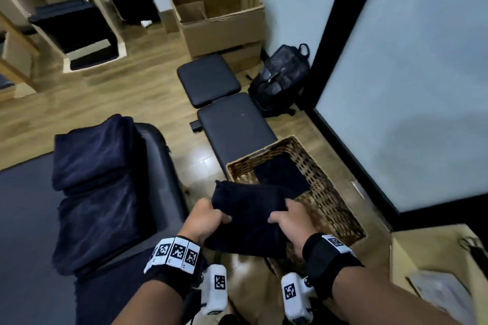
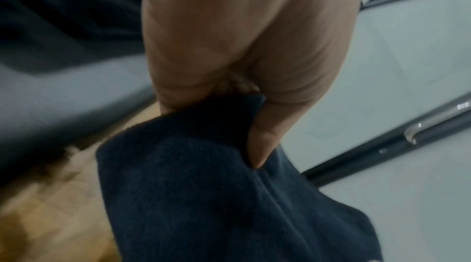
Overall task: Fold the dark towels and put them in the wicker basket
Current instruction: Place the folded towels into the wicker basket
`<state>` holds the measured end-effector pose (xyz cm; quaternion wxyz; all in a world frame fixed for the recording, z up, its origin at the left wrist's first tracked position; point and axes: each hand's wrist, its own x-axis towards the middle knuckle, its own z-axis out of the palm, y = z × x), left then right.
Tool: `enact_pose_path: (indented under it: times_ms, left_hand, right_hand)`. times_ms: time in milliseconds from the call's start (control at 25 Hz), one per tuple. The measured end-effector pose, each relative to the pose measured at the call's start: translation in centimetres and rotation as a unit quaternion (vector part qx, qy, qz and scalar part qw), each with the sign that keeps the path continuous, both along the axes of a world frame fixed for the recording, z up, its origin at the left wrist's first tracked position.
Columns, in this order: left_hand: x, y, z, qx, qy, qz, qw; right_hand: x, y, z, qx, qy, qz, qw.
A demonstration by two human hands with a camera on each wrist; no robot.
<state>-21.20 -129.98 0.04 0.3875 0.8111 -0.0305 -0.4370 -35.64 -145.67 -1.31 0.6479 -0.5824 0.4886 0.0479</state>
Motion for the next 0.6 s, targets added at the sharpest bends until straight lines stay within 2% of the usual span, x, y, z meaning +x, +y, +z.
enact_pose_path:
  times_ms: [80,320,480,600]
  left_hand:
    - [0.1,-1.2,0.2,0.0,0.016,-0.024,1.0]
    - [-1.0,-13.1,-7.2,0.017,0.056,-0.161,0.985]
    - [-2.7,-18.5,-11.8,0.058,0.07,-0.261,0.961]
    - [-3.7,-22.0,-16.0,0.087,0.027,-0.363,0.927]
  right_hand:
    - [-0.8,-0.7,0.1,0.017,0.01,-0.021,1.0]
    - [-5.5,-7.4,-6.1,0.049,0.07,-0.188,0.978]
    - [-7.0,-7.9,-11.4,0.099,0.134,-0.292,0.942]
    - [-6.7,-7.5,-15.4,0.14,0.176,-0.361,0.905]
